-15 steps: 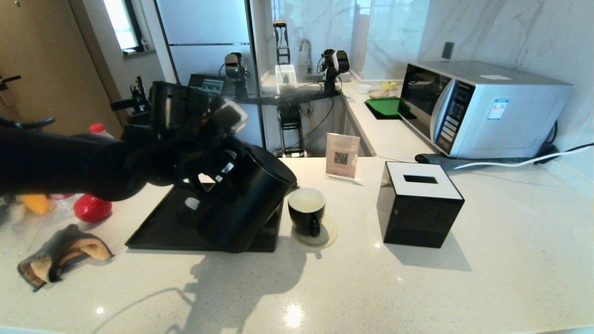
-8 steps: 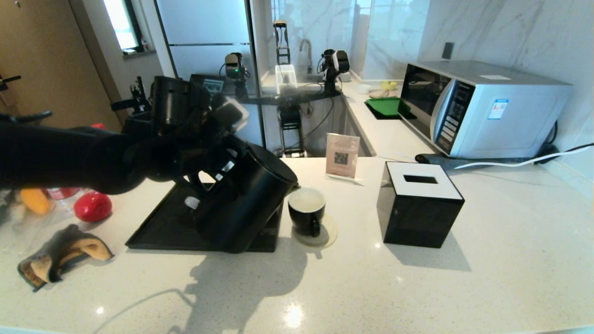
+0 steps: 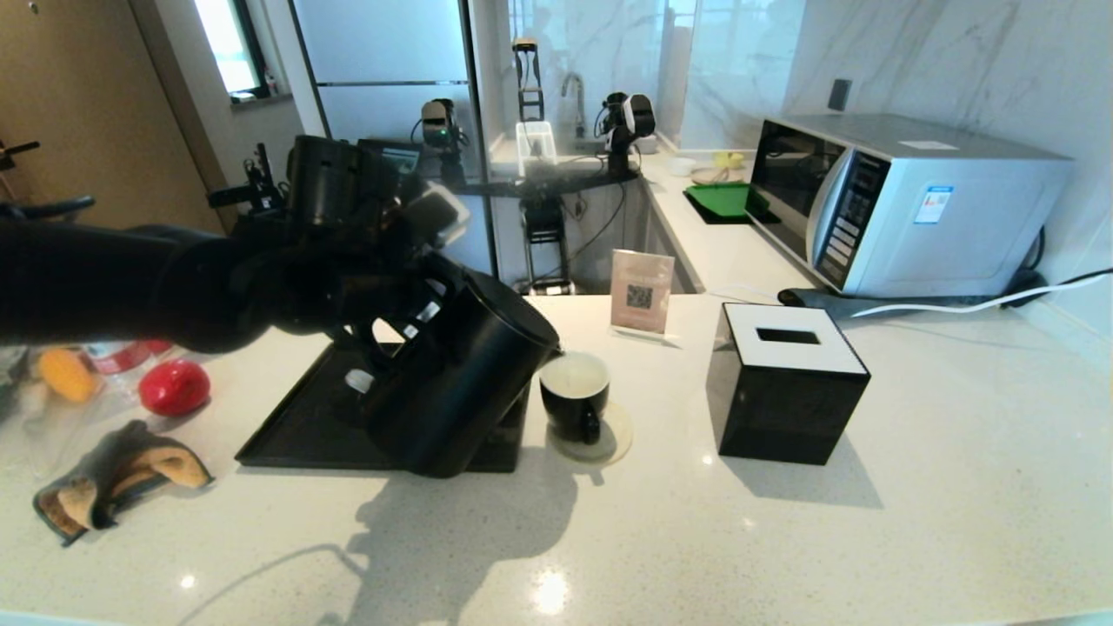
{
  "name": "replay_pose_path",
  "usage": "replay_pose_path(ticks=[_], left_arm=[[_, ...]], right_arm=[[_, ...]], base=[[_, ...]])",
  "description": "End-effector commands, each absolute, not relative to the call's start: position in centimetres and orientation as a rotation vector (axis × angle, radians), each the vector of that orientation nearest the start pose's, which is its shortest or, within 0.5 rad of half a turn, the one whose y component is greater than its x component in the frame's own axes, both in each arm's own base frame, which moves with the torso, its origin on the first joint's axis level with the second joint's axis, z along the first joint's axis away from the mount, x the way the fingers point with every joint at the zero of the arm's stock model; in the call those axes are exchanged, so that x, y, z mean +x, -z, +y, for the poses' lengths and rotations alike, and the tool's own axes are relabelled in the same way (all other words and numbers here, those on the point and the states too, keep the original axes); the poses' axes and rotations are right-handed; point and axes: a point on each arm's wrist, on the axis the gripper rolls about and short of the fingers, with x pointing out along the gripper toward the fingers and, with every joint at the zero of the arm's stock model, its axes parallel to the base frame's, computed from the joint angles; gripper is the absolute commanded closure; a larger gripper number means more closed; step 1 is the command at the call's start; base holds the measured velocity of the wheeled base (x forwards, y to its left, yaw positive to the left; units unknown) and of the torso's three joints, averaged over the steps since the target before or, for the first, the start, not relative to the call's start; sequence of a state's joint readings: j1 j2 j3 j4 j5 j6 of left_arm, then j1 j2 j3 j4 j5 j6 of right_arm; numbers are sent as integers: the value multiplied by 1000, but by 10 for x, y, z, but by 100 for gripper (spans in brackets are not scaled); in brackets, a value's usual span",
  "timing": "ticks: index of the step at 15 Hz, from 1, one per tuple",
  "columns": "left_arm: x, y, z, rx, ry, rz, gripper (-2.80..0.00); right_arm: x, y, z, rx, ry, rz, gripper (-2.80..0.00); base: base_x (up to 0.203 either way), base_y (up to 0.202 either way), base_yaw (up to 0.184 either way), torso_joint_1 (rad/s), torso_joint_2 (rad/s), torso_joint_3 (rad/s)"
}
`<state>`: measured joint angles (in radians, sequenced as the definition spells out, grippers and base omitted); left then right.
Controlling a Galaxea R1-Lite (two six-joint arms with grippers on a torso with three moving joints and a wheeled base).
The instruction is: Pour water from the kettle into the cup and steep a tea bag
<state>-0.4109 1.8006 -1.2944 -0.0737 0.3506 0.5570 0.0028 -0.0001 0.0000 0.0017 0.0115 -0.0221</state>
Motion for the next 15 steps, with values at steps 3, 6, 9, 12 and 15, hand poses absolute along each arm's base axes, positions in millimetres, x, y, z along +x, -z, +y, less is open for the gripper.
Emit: replay_pose_path(ticks=[3,6,9,12,15], left_arm=[[323,-232,-132,719,173,390,0],[323,-233,-132,721,172,390,0],[323,-232,-132,729,172,393,0],[322,-232,-131,743,172,402,0],[323,-231,-131,748,173,406,0]], right_arm=[[-23,-75,0,-23,-15,1,0],[-23,-75,0,-23,-15,1,0],[-23,-75,0,-23,-15,1,0],[-23,-75,0,-23,-15,1,0],[-23,-75,0,-23,-15,1,0]], base=[[0,0,0,0,0,0],[0,0,0,0,0,0],[0,0,0,0,0,0],[0,0,0,0,0,0],[0,0,0,0,0,0]])
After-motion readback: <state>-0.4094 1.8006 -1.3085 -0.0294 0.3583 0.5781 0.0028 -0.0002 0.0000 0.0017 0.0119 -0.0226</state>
